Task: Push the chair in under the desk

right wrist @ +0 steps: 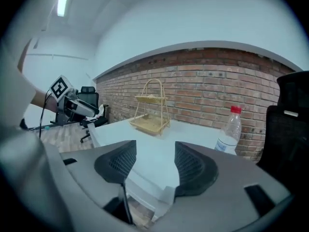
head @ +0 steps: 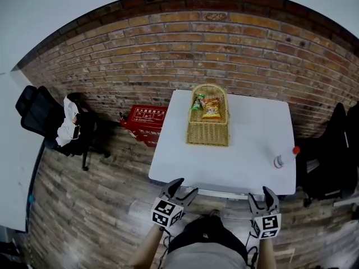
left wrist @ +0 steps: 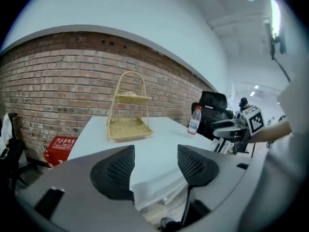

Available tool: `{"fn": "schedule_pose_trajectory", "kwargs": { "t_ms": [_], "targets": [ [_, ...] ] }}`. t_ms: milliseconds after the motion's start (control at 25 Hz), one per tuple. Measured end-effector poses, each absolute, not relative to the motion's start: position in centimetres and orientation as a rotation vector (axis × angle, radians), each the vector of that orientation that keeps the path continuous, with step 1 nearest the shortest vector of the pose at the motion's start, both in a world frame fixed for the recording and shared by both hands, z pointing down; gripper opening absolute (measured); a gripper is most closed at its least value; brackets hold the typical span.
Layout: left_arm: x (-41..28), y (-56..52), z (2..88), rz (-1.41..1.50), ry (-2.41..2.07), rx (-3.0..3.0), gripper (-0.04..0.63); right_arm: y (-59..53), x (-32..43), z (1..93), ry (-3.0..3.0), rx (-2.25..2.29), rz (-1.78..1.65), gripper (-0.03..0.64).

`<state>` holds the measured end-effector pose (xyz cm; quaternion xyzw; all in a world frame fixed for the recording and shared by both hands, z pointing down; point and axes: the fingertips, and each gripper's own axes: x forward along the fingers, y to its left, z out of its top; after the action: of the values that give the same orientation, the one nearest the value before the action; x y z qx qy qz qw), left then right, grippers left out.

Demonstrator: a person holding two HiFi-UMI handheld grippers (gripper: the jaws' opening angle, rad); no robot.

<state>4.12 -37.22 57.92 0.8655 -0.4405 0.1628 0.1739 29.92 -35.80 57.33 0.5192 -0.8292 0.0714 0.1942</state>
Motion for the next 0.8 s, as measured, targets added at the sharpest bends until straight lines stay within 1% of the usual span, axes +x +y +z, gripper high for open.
{"fn": "schedule_pose_trajectory", "kwargs": {
  "t_ms": [80, 120, 160, 240, 320, 360, 400, 800],
  "targets": [
    [5.2, -38.0, 56.4, 0.406, -1.241, 2.477, 0.265, -36.6, 29.0, 56.2, -2.333, 1.522, 0.176, 0.169],
    [5.8, -38.3, 55.9, 0.39, -1.24, 2.483, 0.229, -36.9, 28.5, 55.7, -2.331, 1.542, 0.164, 0.081],
    [6.3, -38.5, 55.4, 0.376, -1.241, 2.489, 0.19, -37.2, 27.9, 55.1, -2.331, 1.556, 0.149, 0.041],
    [7.4, -38.8, 54.6, 0.349, -1.245, 2.504, 0.14, -37.7, 26.9, 54.3, -2.352, 1.588, 0.11, 0.023],
    [8.4, -38.9, 54.1, 0.334, -1.242, 2.522, 0.085, -37.9, 25.8, 53.6, -2.366, 1.594, 0.127, 0.02],
    [9.0, -38.9, 53.8, 0.325, -1.236, 2.534, 0.046, -38.0, 25.3, 53.3, -2.373, 1.599, 0.138, 0.02],
    [9.6, -38.8, 53.5, 0.312, -1.228, 2.546, 0.034, -38.2, 25.0, 52.9, -2.383, 1.61, 0.136, 0.019],
    [12.5, -39.4, 52.0, 0.229, -1.267, 2.565, 0.025, -38.7, 23.4, 51.9, -2.388, 1.661, 0.166, 0.015]
  ]
}}
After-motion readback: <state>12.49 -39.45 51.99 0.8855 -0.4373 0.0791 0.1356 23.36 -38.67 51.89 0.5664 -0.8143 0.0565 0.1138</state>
